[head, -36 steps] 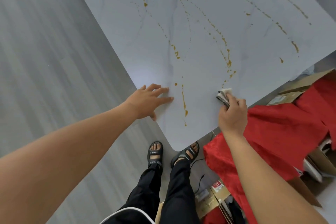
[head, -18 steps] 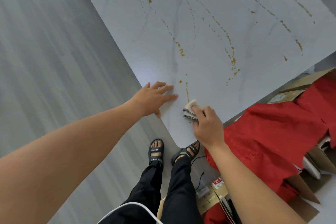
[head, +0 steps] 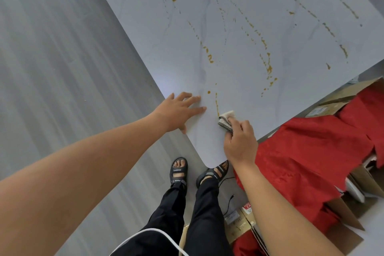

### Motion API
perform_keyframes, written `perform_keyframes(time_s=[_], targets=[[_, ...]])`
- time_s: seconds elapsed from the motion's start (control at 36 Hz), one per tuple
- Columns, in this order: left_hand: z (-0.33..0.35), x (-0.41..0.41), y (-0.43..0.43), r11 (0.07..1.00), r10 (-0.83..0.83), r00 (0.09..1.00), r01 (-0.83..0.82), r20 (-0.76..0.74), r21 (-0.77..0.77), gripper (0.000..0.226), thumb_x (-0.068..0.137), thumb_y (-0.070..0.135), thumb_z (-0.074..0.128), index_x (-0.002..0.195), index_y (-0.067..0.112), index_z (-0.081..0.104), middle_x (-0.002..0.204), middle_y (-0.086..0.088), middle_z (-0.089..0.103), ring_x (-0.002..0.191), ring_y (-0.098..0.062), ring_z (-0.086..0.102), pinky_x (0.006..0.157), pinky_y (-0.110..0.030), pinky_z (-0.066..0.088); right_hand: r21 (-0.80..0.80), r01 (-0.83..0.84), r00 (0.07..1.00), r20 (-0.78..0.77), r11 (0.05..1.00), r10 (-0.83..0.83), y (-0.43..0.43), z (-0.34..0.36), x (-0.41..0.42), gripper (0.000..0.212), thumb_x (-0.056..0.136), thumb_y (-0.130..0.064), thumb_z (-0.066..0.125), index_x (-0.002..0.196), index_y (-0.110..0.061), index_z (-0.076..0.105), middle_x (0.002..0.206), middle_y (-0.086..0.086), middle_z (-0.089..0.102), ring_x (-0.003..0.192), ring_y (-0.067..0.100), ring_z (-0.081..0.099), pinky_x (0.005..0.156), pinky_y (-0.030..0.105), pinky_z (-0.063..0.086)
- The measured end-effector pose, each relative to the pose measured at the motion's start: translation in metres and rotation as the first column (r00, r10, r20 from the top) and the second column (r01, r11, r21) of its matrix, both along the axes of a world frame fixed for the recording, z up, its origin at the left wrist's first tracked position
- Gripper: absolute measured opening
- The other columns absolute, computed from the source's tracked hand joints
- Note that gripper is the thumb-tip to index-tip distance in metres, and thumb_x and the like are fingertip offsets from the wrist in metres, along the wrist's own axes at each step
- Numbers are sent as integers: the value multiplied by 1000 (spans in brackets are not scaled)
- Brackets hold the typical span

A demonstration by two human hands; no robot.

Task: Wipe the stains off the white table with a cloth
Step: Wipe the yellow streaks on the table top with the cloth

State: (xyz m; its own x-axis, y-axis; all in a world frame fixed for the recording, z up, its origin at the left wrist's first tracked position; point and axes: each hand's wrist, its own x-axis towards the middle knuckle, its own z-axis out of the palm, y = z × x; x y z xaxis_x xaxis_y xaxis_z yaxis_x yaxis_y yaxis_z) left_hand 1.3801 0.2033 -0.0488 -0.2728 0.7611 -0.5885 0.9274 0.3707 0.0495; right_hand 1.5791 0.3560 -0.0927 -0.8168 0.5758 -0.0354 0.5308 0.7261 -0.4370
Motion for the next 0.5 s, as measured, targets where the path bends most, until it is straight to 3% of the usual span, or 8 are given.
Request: perform_keyframes(time_s=[0.14,0.39,0.44,0.5], targets=[[-1,0,0,1000,0,1000,0,0,-6,103,87,51,74,162,42,5,170,4,1,155,-28,6,119,-53,29,31,-15,1000,-5,999,15,-30,1,6,43,83,-15,44,120,-9,66,90,9,51,75,28,49,54,36,45],[-2,-1,-1,1000,-4,1000,4,-8,17,103,86,51,76,162,43,6,169,4,2,154,-28,7,117,-52,31,-6,-184,983,-1,983,184,-92,9,24,42,84,-17,46,120,-14,68,93,6,54,76,24,49,61,33,42],[-2,-1,-2,1000,-5,1000,5,-4,18,104,86,51,76,162,43,6,169,5,2,155,-27,7,117,-52,31,-87,-209,977,20,974,212,-103,13,25,41,83,-16,47,118,-16,68,94,3,54,78,22,49,64,28,38],[2,-1,-2,1000,-3,1000,3,9,15,103,86,53,75,162,43,6,169,5,0,155,-26,6,119,-52,29,-284,-174,979,52,943,196,-111,20,23,37,86,-9,51,118,-19,67,98,-1,53,85,18,51,70,24,39]])
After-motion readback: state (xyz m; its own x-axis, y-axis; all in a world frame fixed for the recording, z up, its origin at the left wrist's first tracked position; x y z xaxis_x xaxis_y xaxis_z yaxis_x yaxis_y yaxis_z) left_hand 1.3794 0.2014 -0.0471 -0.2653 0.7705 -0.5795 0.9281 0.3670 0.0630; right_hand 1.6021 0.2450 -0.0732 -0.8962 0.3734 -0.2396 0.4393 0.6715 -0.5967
